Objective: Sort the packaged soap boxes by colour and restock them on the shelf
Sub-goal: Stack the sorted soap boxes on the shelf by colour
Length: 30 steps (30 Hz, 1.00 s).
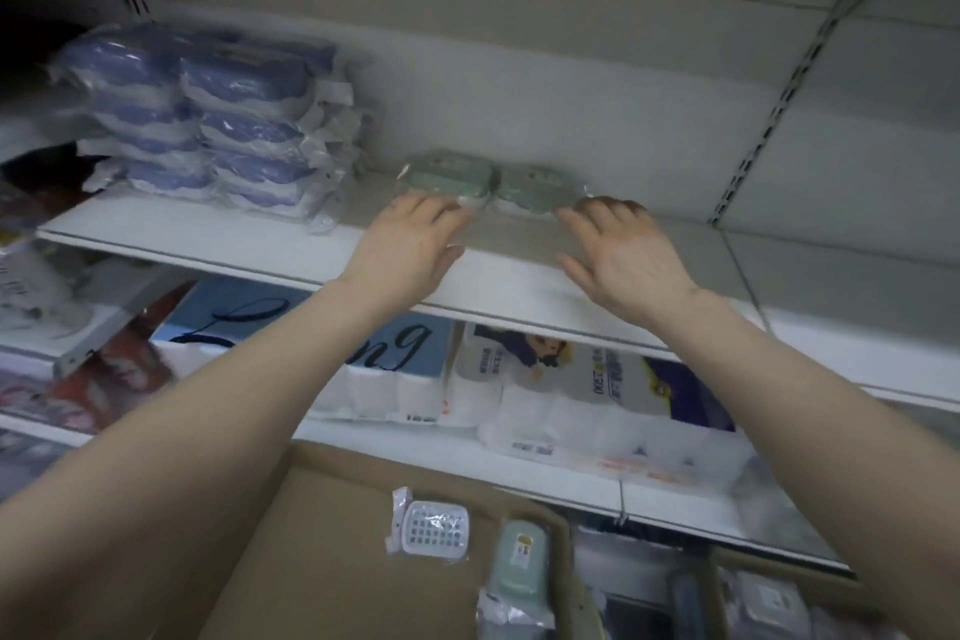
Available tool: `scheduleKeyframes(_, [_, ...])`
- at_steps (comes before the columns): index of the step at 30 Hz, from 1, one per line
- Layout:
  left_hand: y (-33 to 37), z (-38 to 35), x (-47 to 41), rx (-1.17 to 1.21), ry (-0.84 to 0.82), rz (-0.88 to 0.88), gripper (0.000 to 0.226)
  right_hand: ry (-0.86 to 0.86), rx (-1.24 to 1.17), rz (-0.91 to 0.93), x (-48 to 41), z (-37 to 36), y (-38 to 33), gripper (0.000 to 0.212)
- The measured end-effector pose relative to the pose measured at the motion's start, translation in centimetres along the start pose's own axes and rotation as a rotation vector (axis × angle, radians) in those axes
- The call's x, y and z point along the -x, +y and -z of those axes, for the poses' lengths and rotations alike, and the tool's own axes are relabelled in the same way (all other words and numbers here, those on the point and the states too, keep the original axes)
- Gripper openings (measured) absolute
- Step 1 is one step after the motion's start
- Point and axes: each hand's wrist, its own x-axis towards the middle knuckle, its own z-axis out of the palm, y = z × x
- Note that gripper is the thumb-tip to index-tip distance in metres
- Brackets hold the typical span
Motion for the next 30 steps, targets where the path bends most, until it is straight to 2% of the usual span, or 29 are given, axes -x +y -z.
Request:
scheduleKeyframes(6, [2.9, 0.0, 7.8, 0.138, 0.012, -0.031, 0.035, 0.088, -0.097, -0.06, 8.1, -0.8, -5.5, 0.048])
scheduleKeyframes(11, [4.7, -3.8, 16.7, 0.23, -0.057, -0.067, 0.03, 0.028, -0.167, -0.054, 15.4, -5.1, -11.7, 0.045])
scheduleKeyframes(19, [7.2, -17.8, 31.5, 0.377, -0.419, 0.113, 0.041, -0.447, -0.318, -0.169, 27.6, -19.7, -19.5, 0.051])
scheduleKeyframes(23, [7.9, -24.4, 35.8, 0.369, -0.635, 0.15, 0.055, -0.694, -0.335, -0.339, 30.8, -26.5, -20.8, 0.057])
scheduleKeyframes(30, [8.5, -35.7, 36.6, 0.311, -0.773, 0.191, 0.074, -0.798, -0.291, -0.53, 31.6, -35.8, -20.5, 0.067])
